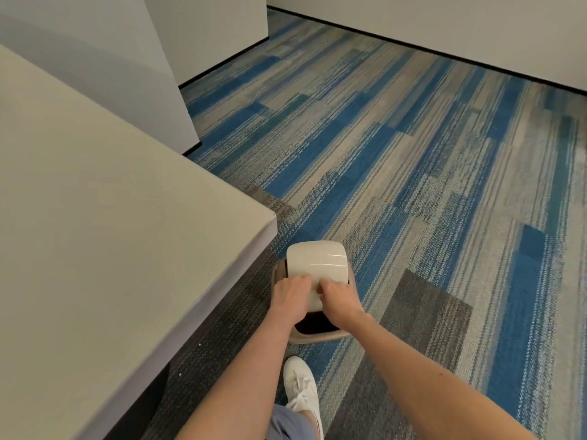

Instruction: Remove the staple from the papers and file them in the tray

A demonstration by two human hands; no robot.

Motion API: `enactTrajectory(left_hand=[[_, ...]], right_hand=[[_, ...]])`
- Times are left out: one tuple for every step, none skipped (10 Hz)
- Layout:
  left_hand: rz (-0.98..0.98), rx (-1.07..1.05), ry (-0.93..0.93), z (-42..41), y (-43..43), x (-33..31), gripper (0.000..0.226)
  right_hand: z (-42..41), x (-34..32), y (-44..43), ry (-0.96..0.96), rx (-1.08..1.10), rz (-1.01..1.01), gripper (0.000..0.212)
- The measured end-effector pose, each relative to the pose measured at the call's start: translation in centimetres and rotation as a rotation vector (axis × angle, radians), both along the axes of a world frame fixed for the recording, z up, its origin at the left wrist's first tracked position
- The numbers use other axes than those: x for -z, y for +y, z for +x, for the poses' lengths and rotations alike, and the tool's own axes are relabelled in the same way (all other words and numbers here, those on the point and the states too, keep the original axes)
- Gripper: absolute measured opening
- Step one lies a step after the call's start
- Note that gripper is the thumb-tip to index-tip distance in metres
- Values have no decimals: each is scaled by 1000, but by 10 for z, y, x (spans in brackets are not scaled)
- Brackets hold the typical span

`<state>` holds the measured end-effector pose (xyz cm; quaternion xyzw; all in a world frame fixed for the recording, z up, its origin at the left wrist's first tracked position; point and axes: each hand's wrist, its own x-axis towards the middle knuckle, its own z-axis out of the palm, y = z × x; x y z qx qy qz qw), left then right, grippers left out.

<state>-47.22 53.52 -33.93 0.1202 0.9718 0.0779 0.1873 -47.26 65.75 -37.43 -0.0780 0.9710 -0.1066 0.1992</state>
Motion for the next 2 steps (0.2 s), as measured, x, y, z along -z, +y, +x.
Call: enactTrajectory(left_hand=[[26, -46, 20, 0, 2, -24, 22], [75, -87, 152, 5, 11, -57, 25]], right_hand=[[3, -23, -1, 15, 89, -46, 32], [10, -54, 2, 108, 204, -161, 35]])
